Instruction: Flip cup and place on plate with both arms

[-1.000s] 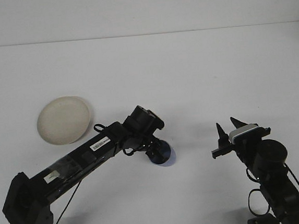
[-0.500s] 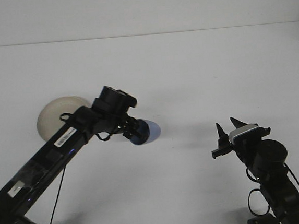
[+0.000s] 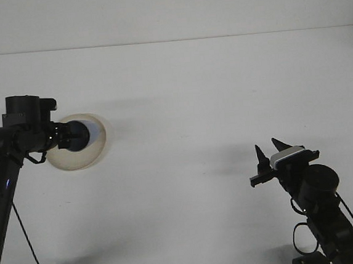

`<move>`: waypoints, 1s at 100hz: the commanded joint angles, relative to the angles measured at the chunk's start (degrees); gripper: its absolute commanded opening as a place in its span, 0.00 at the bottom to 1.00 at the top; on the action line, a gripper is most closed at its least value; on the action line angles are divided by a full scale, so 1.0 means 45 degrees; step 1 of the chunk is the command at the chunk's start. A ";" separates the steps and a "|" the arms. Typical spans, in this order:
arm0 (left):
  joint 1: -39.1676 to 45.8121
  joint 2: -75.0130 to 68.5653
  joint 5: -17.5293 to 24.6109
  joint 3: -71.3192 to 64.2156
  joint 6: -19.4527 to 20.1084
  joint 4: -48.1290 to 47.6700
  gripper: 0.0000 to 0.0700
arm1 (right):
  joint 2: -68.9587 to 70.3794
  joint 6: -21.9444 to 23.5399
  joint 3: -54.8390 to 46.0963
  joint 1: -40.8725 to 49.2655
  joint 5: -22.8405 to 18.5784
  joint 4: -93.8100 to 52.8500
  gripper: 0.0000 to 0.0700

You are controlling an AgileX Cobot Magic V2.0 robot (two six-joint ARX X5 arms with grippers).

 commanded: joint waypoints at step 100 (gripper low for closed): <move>0.2079 0.3604 -0.0194 0.0699 0.0403 0.2132 0.61 | 0.0039 0.0185 0.0078 0.0010 -0.0034 0.0165 0.48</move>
